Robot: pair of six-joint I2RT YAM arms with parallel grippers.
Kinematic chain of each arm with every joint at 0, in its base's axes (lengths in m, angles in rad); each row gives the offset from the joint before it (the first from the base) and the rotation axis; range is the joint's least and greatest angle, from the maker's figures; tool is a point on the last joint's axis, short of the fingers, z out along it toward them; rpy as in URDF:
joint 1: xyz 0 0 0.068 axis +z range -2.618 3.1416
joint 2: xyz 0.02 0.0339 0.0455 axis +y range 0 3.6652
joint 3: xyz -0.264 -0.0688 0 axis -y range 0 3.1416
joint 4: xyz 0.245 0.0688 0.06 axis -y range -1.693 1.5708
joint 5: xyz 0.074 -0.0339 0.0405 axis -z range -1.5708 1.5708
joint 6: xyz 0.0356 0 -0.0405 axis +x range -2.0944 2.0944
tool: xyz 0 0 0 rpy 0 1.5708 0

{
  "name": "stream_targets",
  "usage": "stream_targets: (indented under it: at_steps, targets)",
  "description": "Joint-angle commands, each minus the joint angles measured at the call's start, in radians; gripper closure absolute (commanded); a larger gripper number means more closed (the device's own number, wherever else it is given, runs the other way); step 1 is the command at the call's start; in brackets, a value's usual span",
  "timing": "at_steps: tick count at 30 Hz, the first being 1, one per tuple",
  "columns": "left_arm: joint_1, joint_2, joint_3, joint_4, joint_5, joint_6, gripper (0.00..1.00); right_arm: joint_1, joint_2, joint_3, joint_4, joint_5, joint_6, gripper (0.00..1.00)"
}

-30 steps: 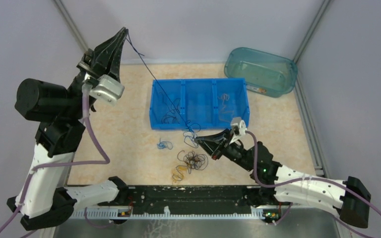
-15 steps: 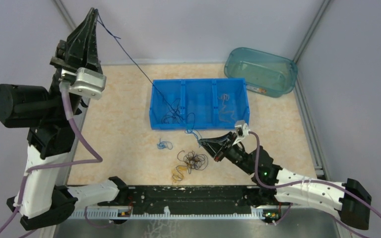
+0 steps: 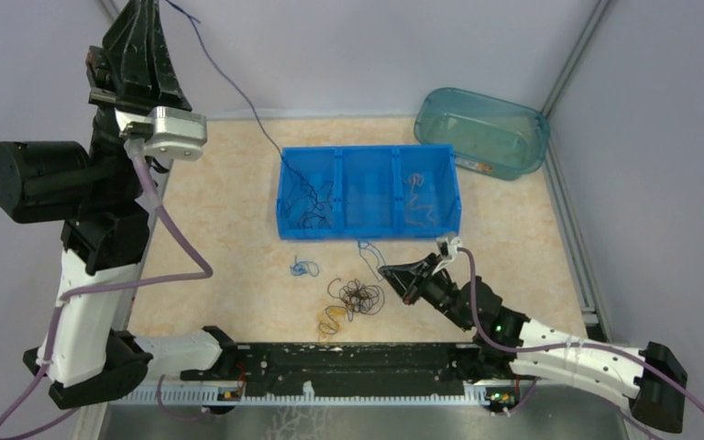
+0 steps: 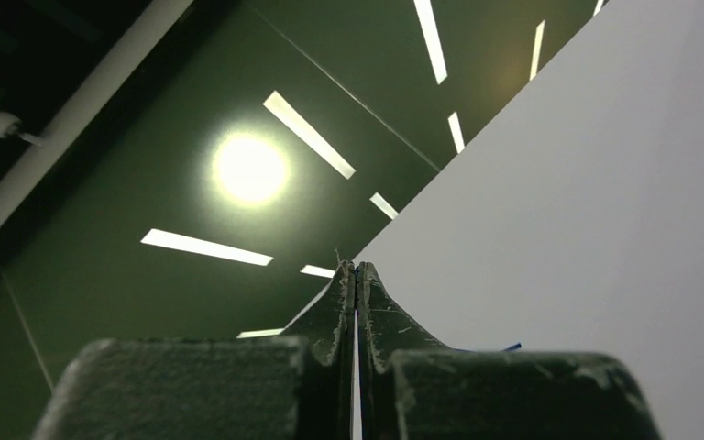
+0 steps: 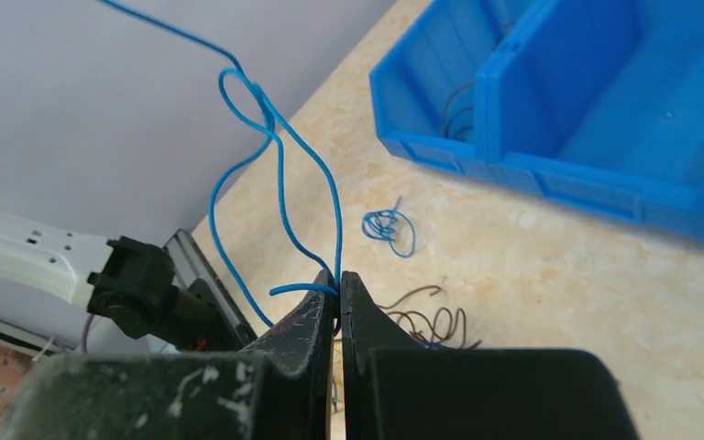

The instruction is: Untangle the cables

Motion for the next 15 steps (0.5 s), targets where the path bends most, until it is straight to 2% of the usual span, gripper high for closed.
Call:
stream_targets:
  at_steps: [1, 11, 13, 15]
  targets:
    - [0.0, 0.015, 0.055, 0.121, -0.017, 0.151, 1.0, 0.01, -0.056, 0.006, -0.137, 0.091, 0.038, 1.0]
    - [0.0, 0.069, 0.126, 0.169, 0.018, 0.222, 1.0, 0.011, -0.069, 0.09, -0.497, 0.291, 0.138, 1.0]
    - [0.0, 0.075, 0.163, 0.089, 0.026, 0.165, 1.0, 0.01, -0.09, 0.078, -0.439, 0.263, 0.107, 1.0]
    - [0.0, 0.056, 0.121, 0.034, 0.04, 0.122, 1.0, 0.011, -0.114, 0.067, -0.374, 0.249, 0.084, 1.0]
